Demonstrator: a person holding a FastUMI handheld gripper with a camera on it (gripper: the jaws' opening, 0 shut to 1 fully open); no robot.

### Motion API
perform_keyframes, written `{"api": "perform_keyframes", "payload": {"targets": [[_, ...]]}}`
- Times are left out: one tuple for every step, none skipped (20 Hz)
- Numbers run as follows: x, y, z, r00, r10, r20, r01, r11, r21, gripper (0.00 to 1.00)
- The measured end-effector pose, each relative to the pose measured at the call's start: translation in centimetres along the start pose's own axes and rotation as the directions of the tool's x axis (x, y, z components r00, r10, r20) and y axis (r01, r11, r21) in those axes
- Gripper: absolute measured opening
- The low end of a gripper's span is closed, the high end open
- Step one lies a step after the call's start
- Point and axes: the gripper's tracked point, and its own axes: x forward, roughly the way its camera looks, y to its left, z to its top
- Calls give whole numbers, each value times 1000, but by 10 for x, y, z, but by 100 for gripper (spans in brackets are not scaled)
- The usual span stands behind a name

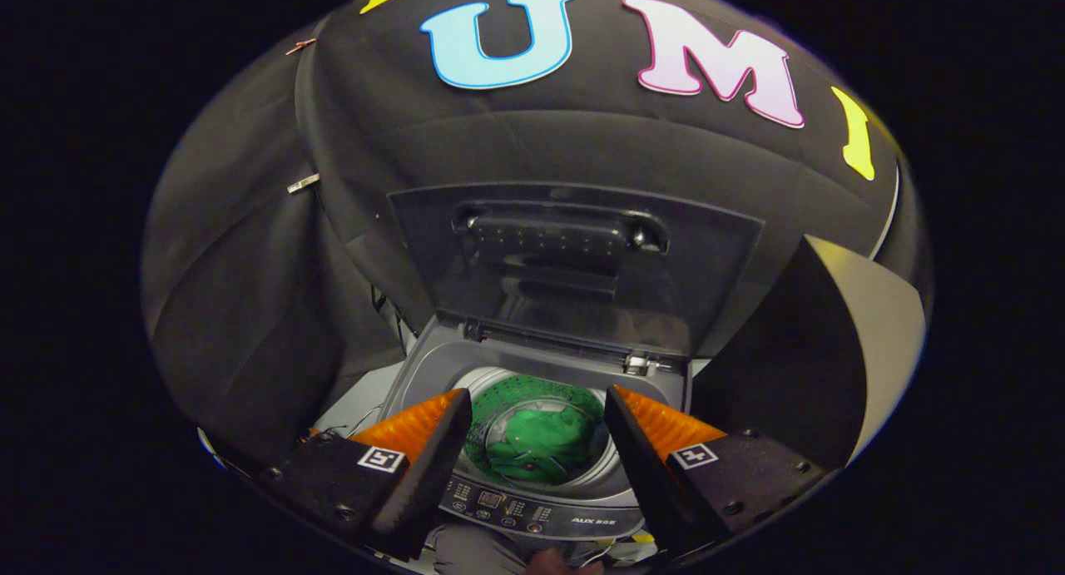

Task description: Put the clothes into the washing machine and then close the washing machine lid.

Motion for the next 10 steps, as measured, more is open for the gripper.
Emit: {"api": "perform_keyframes", "payload": {"targets": [[-4, 2, 3, 1000, 3, 9, -3, 1000, 5, 100], [-8, 2, 5, 1000, 6, 14, -6, 1000, 8, 100], [-11, 2, 8, 1000, 11, 21, -11, 1000, 11, 100], [-15, 2, 11, 1000, 11, 30, -11, 1000, 15, 100], [-18, 1, 15, 999, 11, 38, -11, 1000, 17, 100], [-21, 0, 21, 999, 11, 50, -12, 1000, 24, 100], [-25, 0, 28, 998, 13, 64, -15, 999, 32, 100], [-30, 0, 39, 996, 12, 87, -16, 999, 44, 100], [-36, -2, 52, 994, 9, 113, -15, 999, 51, 100], [-43, -4, 65, 989, 0, 148, -9, 998, 62, 100]]}}
